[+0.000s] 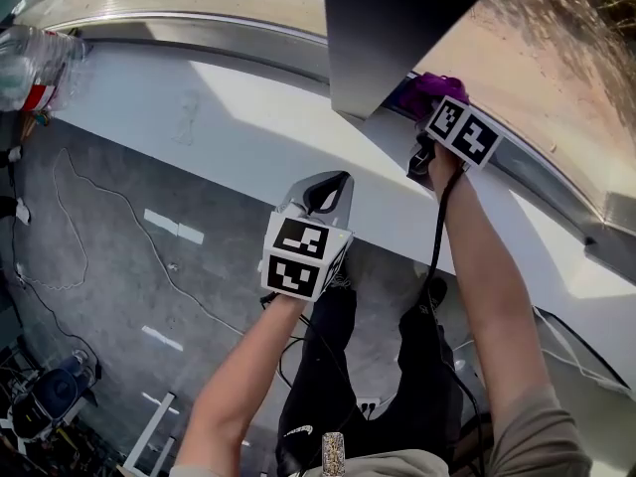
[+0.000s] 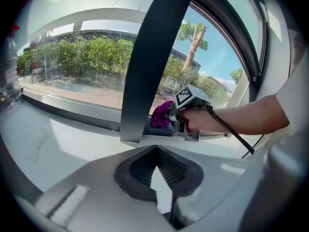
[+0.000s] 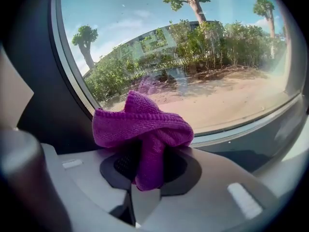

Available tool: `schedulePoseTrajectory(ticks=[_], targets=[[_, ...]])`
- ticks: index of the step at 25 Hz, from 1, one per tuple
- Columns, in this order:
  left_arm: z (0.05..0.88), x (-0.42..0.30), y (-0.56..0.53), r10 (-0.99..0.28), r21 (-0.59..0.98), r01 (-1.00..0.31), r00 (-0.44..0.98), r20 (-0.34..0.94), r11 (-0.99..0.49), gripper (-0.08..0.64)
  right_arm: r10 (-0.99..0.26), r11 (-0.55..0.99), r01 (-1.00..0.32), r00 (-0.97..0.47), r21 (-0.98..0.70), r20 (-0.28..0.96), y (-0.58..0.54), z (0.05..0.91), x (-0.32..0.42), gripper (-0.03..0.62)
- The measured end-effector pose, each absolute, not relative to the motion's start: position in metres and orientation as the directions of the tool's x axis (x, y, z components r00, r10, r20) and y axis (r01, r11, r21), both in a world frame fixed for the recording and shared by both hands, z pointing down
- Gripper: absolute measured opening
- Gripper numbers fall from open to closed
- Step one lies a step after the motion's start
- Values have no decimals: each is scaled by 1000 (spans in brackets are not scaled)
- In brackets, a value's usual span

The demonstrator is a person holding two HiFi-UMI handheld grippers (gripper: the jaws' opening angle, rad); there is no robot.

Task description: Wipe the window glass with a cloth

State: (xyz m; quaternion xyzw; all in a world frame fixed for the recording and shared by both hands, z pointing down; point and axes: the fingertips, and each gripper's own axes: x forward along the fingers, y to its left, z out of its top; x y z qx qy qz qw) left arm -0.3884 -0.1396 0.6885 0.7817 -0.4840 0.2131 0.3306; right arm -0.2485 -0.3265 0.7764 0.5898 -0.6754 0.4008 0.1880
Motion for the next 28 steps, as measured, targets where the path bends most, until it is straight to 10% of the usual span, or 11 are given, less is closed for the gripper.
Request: schedulePoseTrajectory(ticks=[13,28], targets=[[652,-416,-140,-659,237,-898,434,614,-370,0,-673,231,-857,-483,-461,560,-327,718,-323,117],[473,-325,-114,-712,244,-838,544,444,-488,0,-808,381,-818,-521,-431,274,-191,469,-226,118]])
